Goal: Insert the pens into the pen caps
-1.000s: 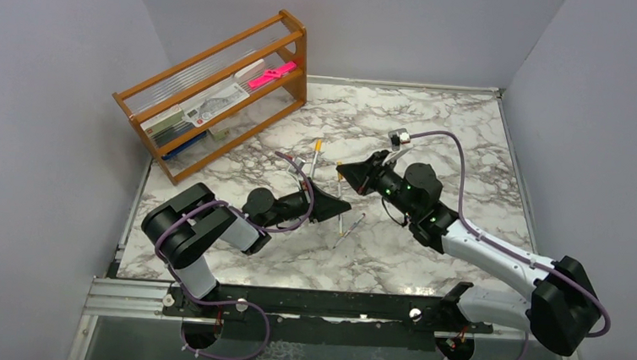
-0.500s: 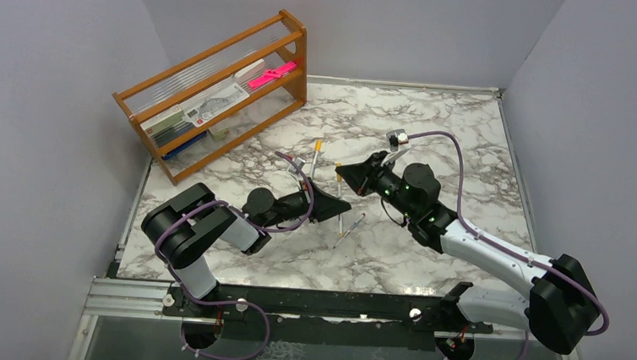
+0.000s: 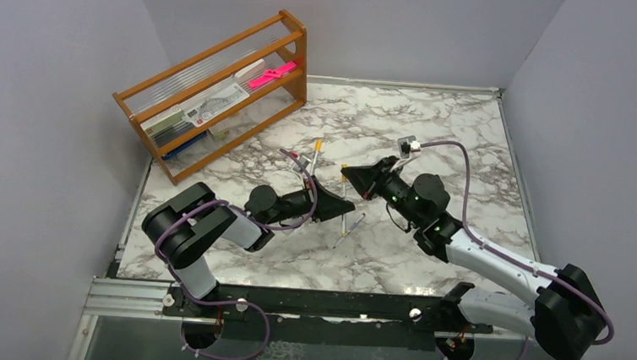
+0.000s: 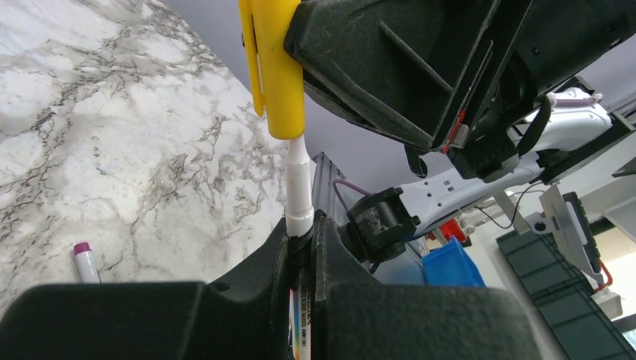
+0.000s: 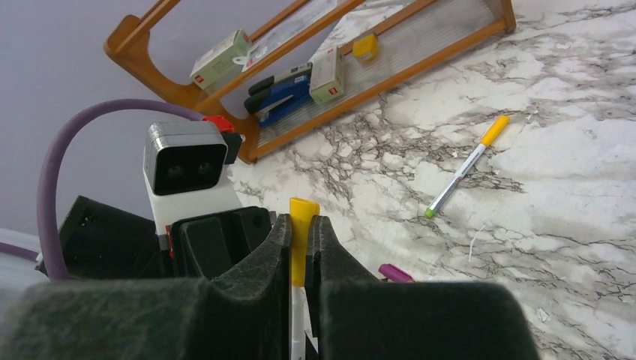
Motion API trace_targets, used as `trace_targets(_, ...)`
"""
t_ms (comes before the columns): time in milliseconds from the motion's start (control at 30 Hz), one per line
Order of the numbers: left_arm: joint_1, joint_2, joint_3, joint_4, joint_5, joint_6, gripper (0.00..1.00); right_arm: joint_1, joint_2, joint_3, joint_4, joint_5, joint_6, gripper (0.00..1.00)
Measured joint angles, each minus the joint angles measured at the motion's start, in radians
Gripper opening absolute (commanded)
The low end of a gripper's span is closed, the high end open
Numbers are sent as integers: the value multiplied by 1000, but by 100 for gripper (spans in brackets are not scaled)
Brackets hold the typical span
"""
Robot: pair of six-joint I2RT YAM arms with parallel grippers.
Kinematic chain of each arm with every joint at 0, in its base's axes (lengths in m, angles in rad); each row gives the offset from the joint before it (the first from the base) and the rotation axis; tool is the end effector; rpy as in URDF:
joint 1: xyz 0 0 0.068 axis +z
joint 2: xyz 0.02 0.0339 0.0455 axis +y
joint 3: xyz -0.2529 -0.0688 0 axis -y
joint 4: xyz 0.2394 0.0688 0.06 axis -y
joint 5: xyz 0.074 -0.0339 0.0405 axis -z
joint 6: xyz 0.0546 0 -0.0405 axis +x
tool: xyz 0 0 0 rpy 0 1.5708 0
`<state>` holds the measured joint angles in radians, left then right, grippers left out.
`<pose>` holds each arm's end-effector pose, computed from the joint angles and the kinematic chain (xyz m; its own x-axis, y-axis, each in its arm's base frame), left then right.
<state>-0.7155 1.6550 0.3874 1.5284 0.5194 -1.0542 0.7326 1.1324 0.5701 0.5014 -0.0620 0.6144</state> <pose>0.1991 -0.2089 0.1862 -0.7138 -0.3797 -0.5885 0.6293 0.0212 -0.7769 0.2025 0.1867 0.2578 -0.4483 0.3706 -0.8134 -0.5569 0.5960 0.5785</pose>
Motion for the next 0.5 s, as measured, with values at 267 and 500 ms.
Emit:
trace_targets(267, 5, 0, 50, -48, 70, 2, 0, -8, -61, -70, 70, 24, 10, 1)
trace_targets(500, 25, -2, 96, -72, 76, 20, 0, 0, -101, -91, 41, 22, 11, 1)
